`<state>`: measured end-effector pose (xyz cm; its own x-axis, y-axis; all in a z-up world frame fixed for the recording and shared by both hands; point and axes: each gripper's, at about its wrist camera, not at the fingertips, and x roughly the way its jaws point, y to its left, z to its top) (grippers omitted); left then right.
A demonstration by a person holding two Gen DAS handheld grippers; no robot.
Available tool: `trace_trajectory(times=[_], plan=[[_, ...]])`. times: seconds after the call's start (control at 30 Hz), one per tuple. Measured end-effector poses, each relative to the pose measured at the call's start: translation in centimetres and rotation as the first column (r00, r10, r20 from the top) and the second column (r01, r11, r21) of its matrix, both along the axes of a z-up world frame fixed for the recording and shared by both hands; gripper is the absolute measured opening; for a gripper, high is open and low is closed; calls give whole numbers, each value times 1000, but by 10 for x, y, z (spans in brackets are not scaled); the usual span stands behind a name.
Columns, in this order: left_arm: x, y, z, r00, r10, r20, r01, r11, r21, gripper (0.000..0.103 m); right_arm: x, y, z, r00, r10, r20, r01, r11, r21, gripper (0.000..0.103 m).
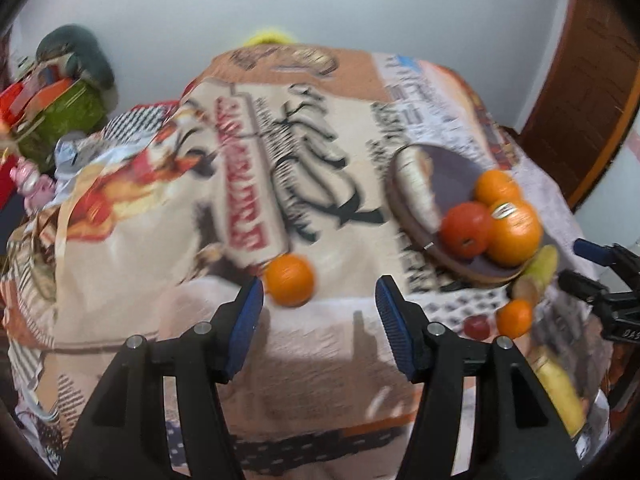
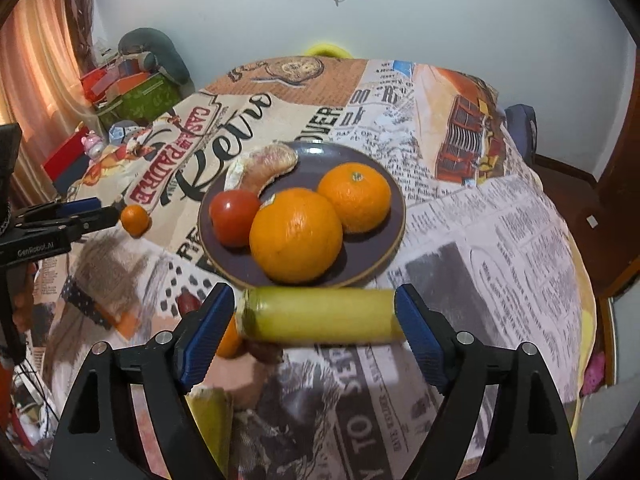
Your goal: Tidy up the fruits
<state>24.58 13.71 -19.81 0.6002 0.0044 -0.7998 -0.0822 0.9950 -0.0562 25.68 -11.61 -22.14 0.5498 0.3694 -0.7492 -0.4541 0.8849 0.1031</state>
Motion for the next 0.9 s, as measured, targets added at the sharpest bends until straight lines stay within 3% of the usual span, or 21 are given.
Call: trace_trajectory(times=[0.37, 0.57, 0.77, 0.9], plan=[[19, 14, -25, 1000, 14, -28, -14, 1000, -15, 57, 11, 12, -14, 1000, -10, -23, 10, 1000, -11, 80], [40, 13, -42, 997, 26, -69, -27, 1000, -13, 40, 13, 10, -16, 999, -9, -43, 9, 1000, 17, 80], [37, 15, -41, 998, 30, -57, -32, 999, -20, 37, 3, 14, -17, 999, 36, -20, -37, 999, -37, 80], [25, 9, -31, 999, 19, -45, -19, 1000, -11, 37, 4, 10, -17, 999, 24, -25, -25, 1000, -19, 77]])
